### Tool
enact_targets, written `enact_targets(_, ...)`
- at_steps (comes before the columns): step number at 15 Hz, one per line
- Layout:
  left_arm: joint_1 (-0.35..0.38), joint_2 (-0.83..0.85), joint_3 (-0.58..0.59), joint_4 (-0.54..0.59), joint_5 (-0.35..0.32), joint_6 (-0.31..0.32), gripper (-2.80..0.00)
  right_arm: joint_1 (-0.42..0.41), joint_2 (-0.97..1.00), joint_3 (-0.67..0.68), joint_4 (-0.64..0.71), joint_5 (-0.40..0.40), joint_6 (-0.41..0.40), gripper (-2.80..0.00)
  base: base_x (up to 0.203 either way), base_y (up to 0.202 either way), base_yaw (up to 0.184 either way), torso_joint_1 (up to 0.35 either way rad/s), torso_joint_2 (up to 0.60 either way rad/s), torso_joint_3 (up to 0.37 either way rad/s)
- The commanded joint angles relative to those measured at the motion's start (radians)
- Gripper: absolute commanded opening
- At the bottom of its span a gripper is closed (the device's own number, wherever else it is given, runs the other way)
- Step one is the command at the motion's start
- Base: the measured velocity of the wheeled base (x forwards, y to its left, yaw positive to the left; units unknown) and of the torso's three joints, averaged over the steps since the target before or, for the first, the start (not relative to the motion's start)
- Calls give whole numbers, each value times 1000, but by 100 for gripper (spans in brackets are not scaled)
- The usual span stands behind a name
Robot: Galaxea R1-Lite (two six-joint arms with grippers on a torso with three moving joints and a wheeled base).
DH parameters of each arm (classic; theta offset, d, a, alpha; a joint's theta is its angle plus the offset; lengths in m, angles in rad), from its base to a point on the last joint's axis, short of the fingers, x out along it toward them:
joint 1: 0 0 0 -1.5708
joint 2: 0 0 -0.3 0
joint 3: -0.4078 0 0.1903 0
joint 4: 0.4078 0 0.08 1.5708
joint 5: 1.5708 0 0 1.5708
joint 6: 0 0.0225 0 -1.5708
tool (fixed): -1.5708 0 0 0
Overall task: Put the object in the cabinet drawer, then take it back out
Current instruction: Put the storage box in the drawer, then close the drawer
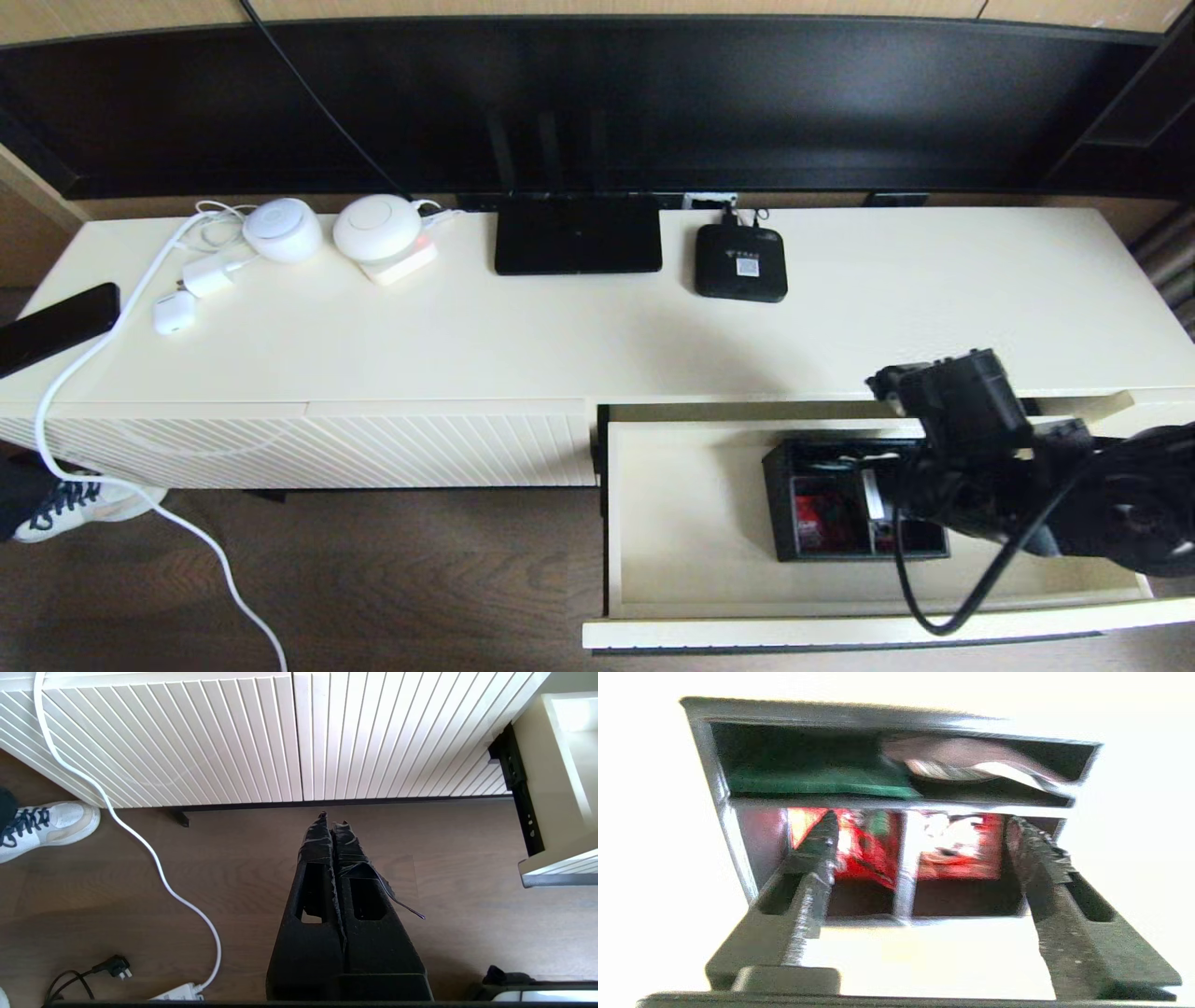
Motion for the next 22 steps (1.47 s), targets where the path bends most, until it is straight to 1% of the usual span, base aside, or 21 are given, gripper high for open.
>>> enact_targets(1,0,0,0,0,0,0,-280,-11,-149,-15,89,-1,-61,0,0,0,0,0,0,0)
enact_targets(4,0,0,0,-1,0,0,-280,-15,-251,-52,315,8,-74,0,0,0,0,0,0,0)
enact_targets(6,0,0,0,0,0,0,-280,-14,-317,-82,409,19,-73,0,0,0,0,0,0,0)
enact_targets(7,0,0,0,0,0,0,-280,-11,-349,-83,455,23,-75,-20,0,0,0,0,0,0)
enact_targets(8,0,0,0,0,0,0,-280,1,-382,-78,524,27,-79,-280,0,0,0,0,0,0)
enact_targets(10,0,0,0,-1,0,0,-280,77,-430,-51,692,48,-95,-280,0,0,0,0,0,0)
enact_targets(11,0,0,0,0,0,0,-280,121,-445,-30,733,53,-112,-280,0,0,0,0,0,0)
enact_targets(12,0,0,0,0,0,0,-280,177,-456,0,756,55,-128,-280,0,0,0,0,0,0)
enact_targets(14,0,0,0,0,0,0,-280,273,-459,84,763,56,-142,-280,0,0,0,0,0,0)
enact_targets(16,0,0,0,-1,0,0,-280,349,-434,163,721,56,-161,-280,0,0,0,0,0,0)
enact_targets(17,0,0,0,0,0,0,-280,369,-407,195,669,56,-178,-280,0,0,0,0,0,0)
enact_targets(19,0,0,0,0,0,0,-280,390,-346,261,545,58,-214,-280,0,0,0,0,0,0)
enact_targets(22,0,0,0,0,0,0,-280,400,-240,355,330,57,-270,-280,0,0,0,0,0,0)
